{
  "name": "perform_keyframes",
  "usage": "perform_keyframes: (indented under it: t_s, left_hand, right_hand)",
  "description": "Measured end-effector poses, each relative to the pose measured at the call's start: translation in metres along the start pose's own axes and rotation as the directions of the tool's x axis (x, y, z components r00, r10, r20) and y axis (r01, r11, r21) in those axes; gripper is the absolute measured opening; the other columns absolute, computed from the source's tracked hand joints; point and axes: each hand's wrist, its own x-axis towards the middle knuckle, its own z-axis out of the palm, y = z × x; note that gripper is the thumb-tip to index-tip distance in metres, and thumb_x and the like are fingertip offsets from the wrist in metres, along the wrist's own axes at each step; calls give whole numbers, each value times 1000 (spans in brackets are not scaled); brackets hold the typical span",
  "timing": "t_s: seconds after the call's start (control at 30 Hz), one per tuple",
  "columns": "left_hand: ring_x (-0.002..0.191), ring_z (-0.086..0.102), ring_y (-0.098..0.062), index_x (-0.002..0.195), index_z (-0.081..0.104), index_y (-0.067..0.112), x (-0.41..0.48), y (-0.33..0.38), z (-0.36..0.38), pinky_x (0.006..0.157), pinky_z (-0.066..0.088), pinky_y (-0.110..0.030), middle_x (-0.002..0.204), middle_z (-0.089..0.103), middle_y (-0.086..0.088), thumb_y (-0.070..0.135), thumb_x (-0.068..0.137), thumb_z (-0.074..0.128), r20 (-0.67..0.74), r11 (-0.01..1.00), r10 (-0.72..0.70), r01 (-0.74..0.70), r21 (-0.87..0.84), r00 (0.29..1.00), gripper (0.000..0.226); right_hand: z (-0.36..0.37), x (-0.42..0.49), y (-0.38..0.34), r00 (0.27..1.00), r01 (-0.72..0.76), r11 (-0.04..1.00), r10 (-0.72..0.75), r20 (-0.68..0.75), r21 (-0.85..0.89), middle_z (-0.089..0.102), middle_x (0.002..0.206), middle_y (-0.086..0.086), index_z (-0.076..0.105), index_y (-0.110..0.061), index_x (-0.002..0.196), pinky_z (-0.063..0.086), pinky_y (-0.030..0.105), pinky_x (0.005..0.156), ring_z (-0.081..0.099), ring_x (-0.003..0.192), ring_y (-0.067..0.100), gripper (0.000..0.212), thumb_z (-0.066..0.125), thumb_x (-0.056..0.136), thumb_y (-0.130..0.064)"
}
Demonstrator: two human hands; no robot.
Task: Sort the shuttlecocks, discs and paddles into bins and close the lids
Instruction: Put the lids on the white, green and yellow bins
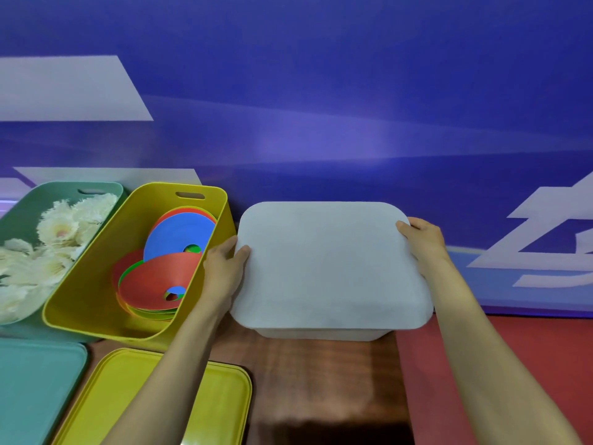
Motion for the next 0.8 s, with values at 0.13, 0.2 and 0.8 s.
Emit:
perform_keyframes:
  t_s: [0.13,0.2,0.8]
  left_hand:
    - [104,60,-20,123,56,26,-4,5,-8,89,49,-39,112,63,3,16,94,53,51,982,-102,109,-155,993,31]
    - [107,59,-23,133,49,19,0,7,-12,92,48,-41,120,61,-2,12,93,54,60,979,-131,138,-150,990,41]
    - [95,62,-19,114,56,17,19,10,-3,85,50,-39,109,63,-2,3,95,49,116,955,-183,205,-216,976,25]
  right_hand:
    - [-5,-4,1,1000,-11,1000,11,-2,24,67,102,16,64,-14,81,50,56,88,62,97,38,10,59,85,-22]
    - [-5,-1,-4,1000,-3,1000,3,-2,14,66,103,18,65,-10,85,50,56,87,63,95,38,12,58,85,-21]
    - [5,26,-3,999,-45,997,45,9,-67,67,102,18,64,-10,84,52,53,86,63,96,39,10,59,85,-18]
